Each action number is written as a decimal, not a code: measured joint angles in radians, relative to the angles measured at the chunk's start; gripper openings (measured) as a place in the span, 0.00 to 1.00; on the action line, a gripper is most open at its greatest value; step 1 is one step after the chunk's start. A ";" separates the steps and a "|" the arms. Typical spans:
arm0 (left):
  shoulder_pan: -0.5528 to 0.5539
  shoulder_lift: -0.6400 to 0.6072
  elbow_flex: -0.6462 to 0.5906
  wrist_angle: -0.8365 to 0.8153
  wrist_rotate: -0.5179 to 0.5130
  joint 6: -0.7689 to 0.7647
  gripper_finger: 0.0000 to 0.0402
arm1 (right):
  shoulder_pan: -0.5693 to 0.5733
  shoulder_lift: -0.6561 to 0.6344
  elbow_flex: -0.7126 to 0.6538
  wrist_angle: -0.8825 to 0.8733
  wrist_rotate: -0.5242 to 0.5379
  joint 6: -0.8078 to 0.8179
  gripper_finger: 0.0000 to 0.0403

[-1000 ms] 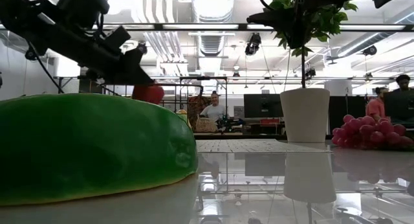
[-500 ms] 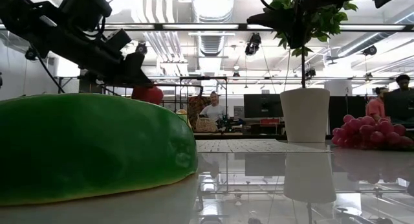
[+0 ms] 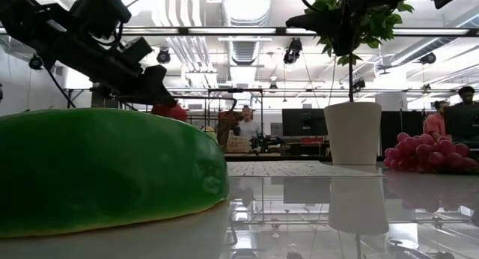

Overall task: Build produce basket
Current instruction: Put the red bell pepper into the brown wire basket

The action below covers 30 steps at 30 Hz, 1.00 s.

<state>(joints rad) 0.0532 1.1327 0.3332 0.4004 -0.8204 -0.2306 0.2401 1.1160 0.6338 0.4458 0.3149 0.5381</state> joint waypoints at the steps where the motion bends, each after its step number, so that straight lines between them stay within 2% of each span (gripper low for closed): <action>1: 0.000 -0.001 0.000 0.000 0.001 0.000 0.68 | 0.000 0.000 0.000 0.000 0.000 0.000 0.64; 21: 0.000 -0.009 0.016 0.001 0.066 0.001 0.68 | 0.004 0.000 0.000 0.002 0.000 0.000 0.72; 30: 0.000 -0.010 0.026 -0.001 0.098 0.000 0.68 | 0.004 0.000 0.000 0.001 0.000 0.000 0.72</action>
<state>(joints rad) 0.0528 1.1229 0.3594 0.3993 -0.7223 -0.2302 0.2443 1.1160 0.6338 0.4469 0.3153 0.5385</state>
